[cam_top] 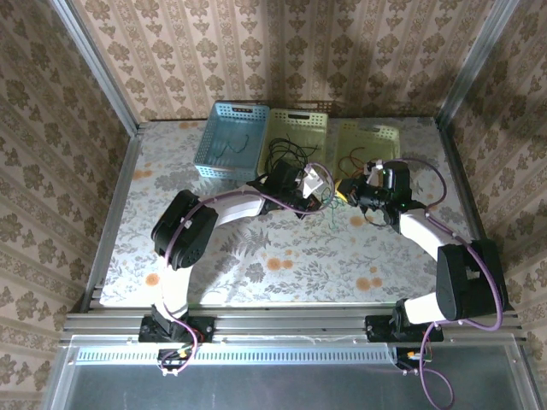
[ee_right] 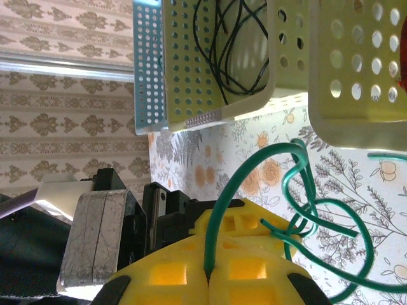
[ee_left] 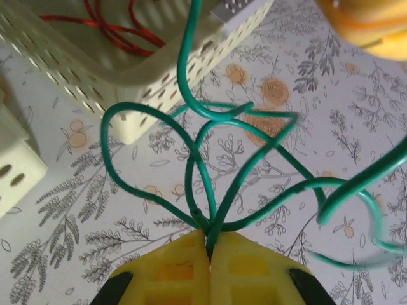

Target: Untangle the cables

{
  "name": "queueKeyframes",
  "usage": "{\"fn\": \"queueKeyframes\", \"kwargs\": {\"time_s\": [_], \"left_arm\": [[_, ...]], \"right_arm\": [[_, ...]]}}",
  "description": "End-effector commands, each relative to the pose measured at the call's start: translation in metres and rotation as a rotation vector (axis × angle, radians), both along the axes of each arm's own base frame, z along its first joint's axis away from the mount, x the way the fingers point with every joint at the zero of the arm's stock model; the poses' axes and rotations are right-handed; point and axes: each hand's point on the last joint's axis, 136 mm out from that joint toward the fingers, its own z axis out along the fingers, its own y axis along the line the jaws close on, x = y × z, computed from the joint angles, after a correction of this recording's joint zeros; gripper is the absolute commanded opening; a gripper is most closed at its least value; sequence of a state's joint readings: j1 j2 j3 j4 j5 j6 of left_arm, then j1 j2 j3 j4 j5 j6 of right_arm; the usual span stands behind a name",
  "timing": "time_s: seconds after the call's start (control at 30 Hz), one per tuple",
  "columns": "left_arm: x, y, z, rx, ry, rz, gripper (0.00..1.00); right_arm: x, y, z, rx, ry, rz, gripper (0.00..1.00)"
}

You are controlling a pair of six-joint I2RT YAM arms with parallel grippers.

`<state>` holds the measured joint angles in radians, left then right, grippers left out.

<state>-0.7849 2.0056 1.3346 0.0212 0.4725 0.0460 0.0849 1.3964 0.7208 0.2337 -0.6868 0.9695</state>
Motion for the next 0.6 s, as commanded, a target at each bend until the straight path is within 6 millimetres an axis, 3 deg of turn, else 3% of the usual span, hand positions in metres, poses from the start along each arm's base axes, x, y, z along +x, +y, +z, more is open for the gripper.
{"fn": "queueKeyframes", "kwargs": {"time_s": [0.0, 0.33, 0.57], "left_arm": [[0.010, 0.014, 0.006, -0.034, 0.008, 0.065, 0.00], [0.015, 0.082, -0.013, -0.014, 0.066, 0.244, 0.00], [0.011, 0.108, -0.011, -0.025, 0.084, 0.285, 0.00]], "right_arm": [[0.000, -0.012, 0.023, -0.023, -0.055, -0.069, 0.07], [-0.024, -0.098, 0.020, -0.211, -0.049, -0.478, 0.07], [-0.054, -0.152, 0.012, -0.295, 0.010, -0.721, 0.08]]}}
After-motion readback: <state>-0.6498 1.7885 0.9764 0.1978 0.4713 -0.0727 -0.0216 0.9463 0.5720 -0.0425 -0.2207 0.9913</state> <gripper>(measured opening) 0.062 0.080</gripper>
